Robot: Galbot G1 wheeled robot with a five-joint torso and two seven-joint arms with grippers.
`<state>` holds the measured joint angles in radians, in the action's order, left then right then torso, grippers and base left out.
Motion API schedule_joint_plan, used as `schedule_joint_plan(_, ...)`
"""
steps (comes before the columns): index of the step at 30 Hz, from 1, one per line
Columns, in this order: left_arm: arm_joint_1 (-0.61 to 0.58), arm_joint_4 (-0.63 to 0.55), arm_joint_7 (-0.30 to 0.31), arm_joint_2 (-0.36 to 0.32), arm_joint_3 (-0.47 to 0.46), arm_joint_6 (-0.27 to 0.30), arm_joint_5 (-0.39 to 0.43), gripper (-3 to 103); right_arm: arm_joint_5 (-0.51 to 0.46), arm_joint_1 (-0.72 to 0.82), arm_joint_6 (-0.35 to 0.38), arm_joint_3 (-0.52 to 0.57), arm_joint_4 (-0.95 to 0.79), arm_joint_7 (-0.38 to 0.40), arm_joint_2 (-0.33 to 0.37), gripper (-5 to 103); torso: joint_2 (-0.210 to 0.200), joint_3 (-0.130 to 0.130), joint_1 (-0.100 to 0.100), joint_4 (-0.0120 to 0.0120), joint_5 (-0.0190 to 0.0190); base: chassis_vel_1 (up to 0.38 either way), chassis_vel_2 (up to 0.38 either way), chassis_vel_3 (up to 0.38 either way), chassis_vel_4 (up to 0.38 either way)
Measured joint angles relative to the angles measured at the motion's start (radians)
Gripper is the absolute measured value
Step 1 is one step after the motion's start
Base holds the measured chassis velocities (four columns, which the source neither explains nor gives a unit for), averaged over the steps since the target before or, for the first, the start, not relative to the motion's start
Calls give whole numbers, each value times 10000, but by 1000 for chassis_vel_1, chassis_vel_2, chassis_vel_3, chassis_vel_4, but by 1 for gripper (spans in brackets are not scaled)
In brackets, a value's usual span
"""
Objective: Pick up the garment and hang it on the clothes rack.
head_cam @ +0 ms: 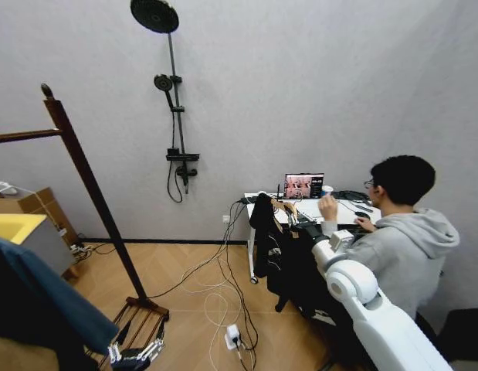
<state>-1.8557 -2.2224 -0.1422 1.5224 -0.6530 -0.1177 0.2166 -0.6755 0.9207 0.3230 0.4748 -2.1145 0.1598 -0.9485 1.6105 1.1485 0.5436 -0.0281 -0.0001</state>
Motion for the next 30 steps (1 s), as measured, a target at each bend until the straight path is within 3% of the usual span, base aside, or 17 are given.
schedule_joint_plan(19,0,0,0,0,0,0,0,100,-279,205,232,131,-627,-257,189,10,0,0,-1,-1,1,126,119,127,122)
schedule_joint_plan(30,0,0,0,0,0,0,0,100,-1210,302,431,556,-1121,-343,499,10,-1,1,0,0,1,132,128,119,124)
